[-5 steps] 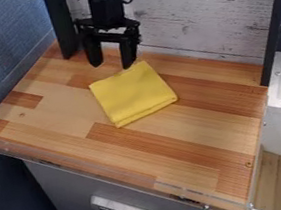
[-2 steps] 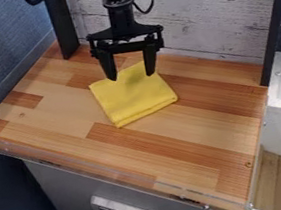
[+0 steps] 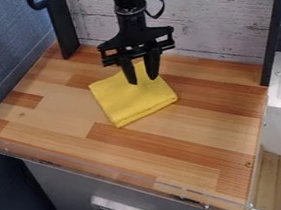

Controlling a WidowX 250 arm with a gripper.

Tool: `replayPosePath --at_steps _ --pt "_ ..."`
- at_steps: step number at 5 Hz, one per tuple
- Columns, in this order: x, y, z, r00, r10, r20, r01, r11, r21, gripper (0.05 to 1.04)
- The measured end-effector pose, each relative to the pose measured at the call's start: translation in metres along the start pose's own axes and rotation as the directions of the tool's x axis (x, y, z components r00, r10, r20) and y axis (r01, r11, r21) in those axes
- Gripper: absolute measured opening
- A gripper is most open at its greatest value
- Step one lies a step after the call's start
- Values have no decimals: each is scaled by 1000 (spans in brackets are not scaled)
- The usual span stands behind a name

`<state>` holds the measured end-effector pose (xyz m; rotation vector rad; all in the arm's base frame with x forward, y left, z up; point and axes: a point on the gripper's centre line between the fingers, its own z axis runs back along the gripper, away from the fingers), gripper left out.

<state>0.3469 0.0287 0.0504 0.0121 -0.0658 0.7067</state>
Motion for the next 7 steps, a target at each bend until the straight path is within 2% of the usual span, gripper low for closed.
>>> replayPosePath --at_steps 1,2,5,6,7 --pt "0 -3 -3 997 77 9 -77 997 0 165" --pt "-4 -3 -12 991 131 -7 -131 991 20 70" --pt "-9 1 -35 979 196 -48 -192 979 74 63" --pt "-10 0 -37 988 134 -81 -127 988 84 63" --pt "-10 -4 -38 994 18 -111 -11 998 69 63"
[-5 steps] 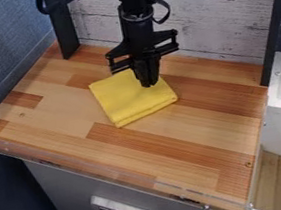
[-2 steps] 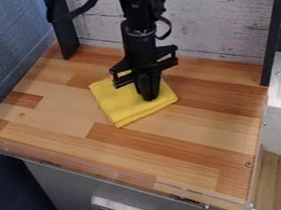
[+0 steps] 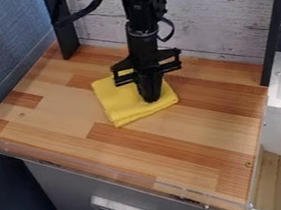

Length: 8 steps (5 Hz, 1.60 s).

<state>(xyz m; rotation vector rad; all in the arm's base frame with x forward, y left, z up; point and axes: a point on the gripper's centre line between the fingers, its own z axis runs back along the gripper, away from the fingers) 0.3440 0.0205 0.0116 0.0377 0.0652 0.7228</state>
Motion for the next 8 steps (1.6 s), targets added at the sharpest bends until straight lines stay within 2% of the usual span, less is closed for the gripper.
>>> replayPosePath --at_steps 1,2,3,4,5,6,7,8 --pt "3 -8 0 990 -138 -1 138 990 -22 63" --pt "6 -15 1 962 -274 3 274 961 -45 63" --pt "9 -22 2 917 -400 8 400 914 -66 88" --pt "12 -24 9 862 -507 9 506 859 -73 239" --pt "18 -9 13 822 -570 -3 568 820 -74 484" --pt "26 10 33 784 -619 52 621 781 -71 780" --pt "30 36 47 757 -647 89 653 756 -57 990" --pt "33 64 60 740 -663 118 670 742 -33 995"
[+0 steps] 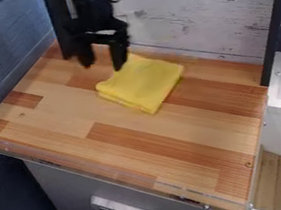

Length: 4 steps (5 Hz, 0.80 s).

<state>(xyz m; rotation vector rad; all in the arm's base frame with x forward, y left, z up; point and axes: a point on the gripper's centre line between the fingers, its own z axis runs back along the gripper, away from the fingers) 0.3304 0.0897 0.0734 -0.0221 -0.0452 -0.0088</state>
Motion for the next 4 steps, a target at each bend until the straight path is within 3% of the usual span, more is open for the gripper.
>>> replayPosePath --at_steps 2,4 --pt "-29 34 22 1000 -12 6 12 999 31 996" --pt "-49 53 23 999 -3 -45 4 1000 25 996"
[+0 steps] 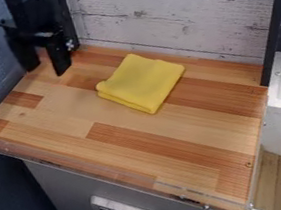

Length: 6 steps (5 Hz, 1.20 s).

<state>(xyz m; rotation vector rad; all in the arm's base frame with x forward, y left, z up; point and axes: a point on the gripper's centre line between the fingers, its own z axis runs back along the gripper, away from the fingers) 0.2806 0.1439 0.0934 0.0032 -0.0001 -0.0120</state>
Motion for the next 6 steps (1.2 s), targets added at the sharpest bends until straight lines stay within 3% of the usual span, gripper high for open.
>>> replayPosePath --at_steps 1,3,6 --pt "-6 4 0 1000 -3 -23 3 1000 -9 995" --pt "-8 10 8 1000 7 -22 -7 1000 -11 997" --pt "2 12 24 999 38 28 -38 999 12 998"
